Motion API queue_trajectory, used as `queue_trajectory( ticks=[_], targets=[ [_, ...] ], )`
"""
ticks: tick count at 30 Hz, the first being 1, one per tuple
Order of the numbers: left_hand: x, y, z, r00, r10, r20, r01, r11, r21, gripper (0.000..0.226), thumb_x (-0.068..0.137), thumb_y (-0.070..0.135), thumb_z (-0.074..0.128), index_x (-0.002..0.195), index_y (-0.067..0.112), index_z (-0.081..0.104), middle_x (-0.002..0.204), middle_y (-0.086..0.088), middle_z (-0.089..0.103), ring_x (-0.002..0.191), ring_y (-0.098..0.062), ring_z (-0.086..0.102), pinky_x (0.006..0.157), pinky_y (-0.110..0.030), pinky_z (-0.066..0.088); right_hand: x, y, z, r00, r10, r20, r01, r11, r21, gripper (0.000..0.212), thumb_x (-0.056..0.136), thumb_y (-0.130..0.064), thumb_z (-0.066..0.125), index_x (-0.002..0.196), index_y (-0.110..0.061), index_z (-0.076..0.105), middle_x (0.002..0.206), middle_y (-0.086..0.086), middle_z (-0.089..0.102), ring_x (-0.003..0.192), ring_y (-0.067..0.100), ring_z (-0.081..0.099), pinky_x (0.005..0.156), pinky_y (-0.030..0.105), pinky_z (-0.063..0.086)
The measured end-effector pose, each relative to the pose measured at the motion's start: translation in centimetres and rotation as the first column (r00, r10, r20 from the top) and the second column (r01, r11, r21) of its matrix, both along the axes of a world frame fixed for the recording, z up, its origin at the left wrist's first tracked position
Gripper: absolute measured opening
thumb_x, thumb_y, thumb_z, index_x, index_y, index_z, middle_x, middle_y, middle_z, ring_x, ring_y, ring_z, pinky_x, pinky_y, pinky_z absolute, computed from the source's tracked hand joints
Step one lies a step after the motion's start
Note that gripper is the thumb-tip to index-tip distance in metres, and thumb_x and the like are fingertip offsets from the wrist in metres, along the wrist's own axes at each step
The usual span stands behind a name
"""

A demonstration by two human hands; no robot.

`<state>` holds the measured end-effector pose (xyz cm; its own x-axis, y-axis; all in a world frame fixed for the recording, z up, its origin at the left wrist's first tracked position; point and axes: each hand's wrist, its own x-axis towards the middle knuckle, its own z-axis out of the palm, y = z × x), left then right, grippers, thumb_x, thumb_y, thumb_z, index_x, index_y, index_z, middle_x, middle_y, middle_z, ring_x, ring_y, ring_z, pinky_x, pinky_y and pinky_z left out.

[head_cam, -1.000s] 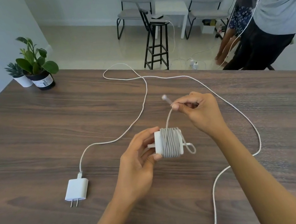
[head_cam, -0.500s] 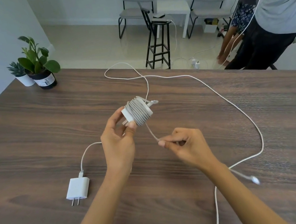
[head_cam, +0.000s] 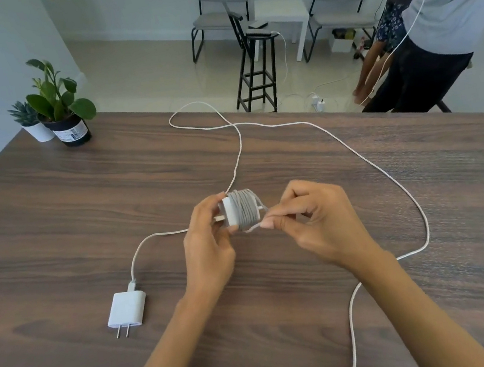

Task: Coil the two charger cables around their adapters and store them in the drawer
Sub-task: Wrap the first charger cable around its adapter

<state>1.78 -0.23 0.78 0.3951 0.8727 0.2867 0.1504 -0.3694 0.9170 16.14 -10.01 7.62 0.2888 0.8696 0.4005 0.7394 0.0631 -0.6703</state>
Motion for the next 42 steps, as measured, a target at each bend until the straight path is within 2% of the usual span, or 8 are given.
queue_trajectory(
  ticks=[6,10,16,21,25,28,32,42],
  targets=[
    [-0.9,-2.3,0.9,0.977,-0.198,0.077,0.205,0.975,-0.086,0.068,0.076,-0.024,0.055,0.119,0.029,0.053,0.123,0.004,0.057,0.113,-0.012,0.059,0.090,-0.024,0.051,2.1,1.4,1.4,0.998,-0.056,0.019,0.056,0.998,0.016,0.005,0.074,-0.030,0.077,0.077,-0.027,0.078,0.065,-0.010,0.057,0.056,0.008,0.049,0.055,0.024,0.038],
    [-1.6,-3.5,2.5,0.932,-0.309,0.191,0.336,0.933,-0.129,0.050,0.080,-0.007,0.055,0.124,0.017,0.053,0.123,0.009,0.056,0.119,-0.020,0.056,0.093,-0.030,0.050,3.0,1.9,1.7,0.989,-0.019,-0.149,0.018,1.000,-0.006,0.003,0.072,-0.025,0.078,0.074,-0.026,0.077,0.069,0.003,0.063,0.058,0.006,0.048,0.058,0.020,0.035],
    [-2.4,-4.5,4.5,0.886,-0.370,0.280,0.429,0.882,-0.193,0.048,0.080,-0.004,0.056,0.122,0.017,0.054,0.124,0.000,0.059,0.118,-0.019,0.057,0.089,-0.024,0.049,4.7,2.2,0.9,0.946,-0.044,-0.322,0.054,0.998,0.021,0.010,0.070,-0.027,0.077,0.078,-0.022,0.076,0.072,0.010,0.066,0.061,0.019,0.047,0.056,0.023,0.036],
    [-2.8,-4.4,5.1,0.852,-0.358,0.382,0.460,0.861,-0.217,0.044,0.082,0.011,0.064,0.124,0.011,0.052,0.122,0.000,0.064,0.113,-0.019,0.061,0.086,-0.021,0.049,5.5,1.8,-2.2,0.912,-0.110,-0.396,0.109,0.994,-0.024,0.023,0.065,-0.041,0.076,0.080,-0.023,0.078,0.072,0.013,0.066,0.066,0.029,0.056,0.067,0.045,0.047],
    [-2.6,-3.6,5.6,0.847,-0.272,0.456,0.418,0.871,-0.257,0.066,0.075,0.039,0.073,0.126,0.006,0.050,0.121,0.000,0.065,0.111,-0.014,0.062,0.085,-0.021,0.050,4.5,1.1,-4.5,0.895,-0.136,-0.425,0.104,0.990,-0.097,0.012,0.063,-0.044,0.079,0.074,-0.041,0.076,0.072,0.013,0.066,0.066,0.028,0.055,0.067,0.046,0.045],
    [-2.0,-2.5,5.4,0.856,-0.170,0.488,0.339,0.897,-0.282,0.057,0.076,0.017,0.074,0.126,0.002,0.050,0.117,0.005,0.067,0.107,-0.007,0.063,0.084,-0.019,0.050,3.0,0.6,-5.6,0.916,-0.132,-0.380,0.082,0.986,-0.143,0.018,0.067,-0.030,0.080,0.074,-0.045,0.074,0.068,-0.005,0.066,0.064,0.015,0.057,0.065,0.038,0.043],
    [-1.3,-1.2,5.1,0.893,-0.066,0.445,0.209,0.937,-0.279,0.043,0.084,-0.010,0.058,0.126,-0.004,0.049,0.108,0.005,0.069,0.097,0.002,0.064,0.079,-0.013,0.049,1.3,-0.4,-6.2,0.953,-0.122,-0.278,0.081,0.984,-0.156,0.013,0.069,-0.020,0.081,0.079,-0.029,0.078,0.069,-0.011,0.066,0.063,0.006,0.060,0.061,0.023,0.043],
    [-0.1,0.2,1.9,0.975,0.032,0.219,0.022,0.970,-0.241,0.045,0.085,-0.012,0.056,0.123,0.013,0.053,0.111,0.004,0.066,0.101,-0.005,0.064,0.082,-0.016,0.050,-0.9,-2.3,-5.0,0.996,-0.015,-0.089,0.012,1.000,-0.029,0.007,0.075,-0.027,0.075,0.080,-0.025,0.077,0.069,-0.019,0.061,0.060,0.002,0.059,0.054,0.025,0.048]
  ],
)
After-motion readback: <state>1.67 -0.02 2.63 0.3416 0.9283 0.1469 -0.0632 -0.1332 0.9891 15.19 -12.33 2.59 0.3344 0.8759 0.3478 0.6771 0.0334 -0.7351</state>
